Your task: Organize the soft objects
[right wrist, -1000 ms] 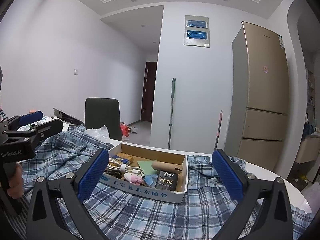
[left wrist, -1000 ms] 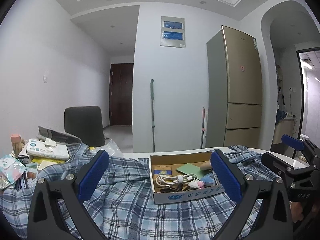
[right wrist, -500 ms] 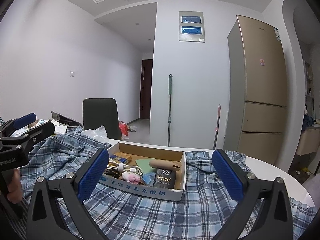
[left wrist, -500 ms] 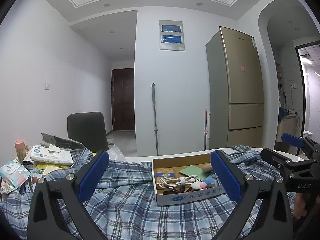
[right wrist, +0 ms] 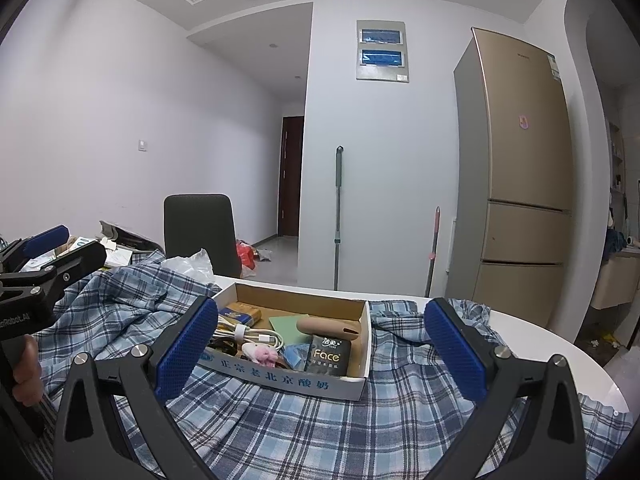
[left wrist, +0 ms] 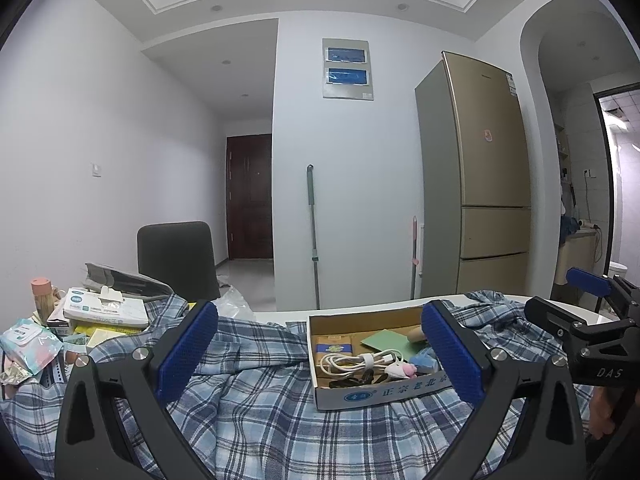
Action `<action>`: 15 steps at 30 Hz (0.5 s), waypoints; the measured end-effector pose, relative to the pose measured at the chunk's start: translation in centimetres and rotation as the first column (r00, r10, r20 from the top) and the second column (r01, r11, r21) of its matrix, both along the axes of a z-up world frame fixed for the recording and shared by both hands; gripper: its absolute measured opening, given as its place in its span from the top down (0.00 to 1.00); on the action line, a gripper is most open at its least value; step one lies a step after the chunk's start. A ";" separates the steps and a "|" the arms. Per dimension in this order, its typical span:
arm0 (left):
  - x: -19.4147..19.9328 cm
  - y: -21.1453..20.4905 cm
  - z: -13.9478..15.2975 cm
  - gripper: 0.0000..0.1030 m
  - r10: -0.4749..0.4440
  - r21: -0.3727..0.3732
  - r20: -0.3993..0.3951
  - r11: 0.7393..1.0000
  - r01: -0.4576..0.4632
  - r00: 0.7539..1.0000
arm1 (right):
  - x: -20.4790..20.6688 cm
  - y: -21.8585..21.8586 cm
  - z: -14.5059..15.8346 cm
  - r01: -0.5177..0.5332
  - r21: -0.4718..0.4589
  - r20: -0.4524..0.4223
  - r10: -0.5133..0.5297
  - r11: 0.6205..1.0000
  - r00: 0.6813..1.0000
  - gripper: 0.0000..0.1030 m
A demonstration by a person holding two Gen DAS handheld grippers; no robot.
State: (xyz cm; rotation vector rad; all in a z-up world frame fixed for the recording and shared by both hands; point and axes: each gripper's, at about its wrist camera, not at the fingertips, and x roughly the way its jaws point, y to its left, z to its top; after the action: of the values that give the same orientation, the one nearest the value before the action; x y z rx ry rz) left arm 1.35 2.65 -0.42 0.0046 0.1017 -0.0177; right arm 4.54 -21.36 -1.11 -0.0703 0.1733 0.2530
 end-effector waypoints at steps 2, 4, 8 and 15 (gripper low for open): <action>0.0 0.0 0.0 0.00 0.002 0.000 0.000 1.000 -0.002 1.000 | 0.1 -0.1 0.0 0.001 0.002 -0.004 -0.001 1.000 1.000 0.00; 0.0 0.0 0.0 0.00 0.001 0.000 0.000 1.000 -0.001 1.000 | 0.2 -0.1 0.0 0.002 0.004 -0.009 -0.002 1.000 1.000 0.00; 0.0 0.0 0.0 0.00 0.002 0.000 0.001 1.000 -0.002 1.000 | 0.2 -0.2 0.0 0.003 0.007 -0.010 -0.003 1.000 1.000 0.00; 0.0 0.0 0.0 0.00 0.001 -0.001 0.001 1.000 -0.001 1.000 | 0.2 -0.2 0.0 0.003 0.006 -0.007 -0.003 1.000 1.000 0.00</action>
State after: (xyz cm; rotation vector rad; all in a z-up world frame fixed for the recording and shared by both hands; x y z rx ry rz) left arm 1.34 2.66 -0.47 0.0040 0.1011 -0.0167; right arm 4.76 -21.54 -1.13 -0.0634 0.1797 0.2506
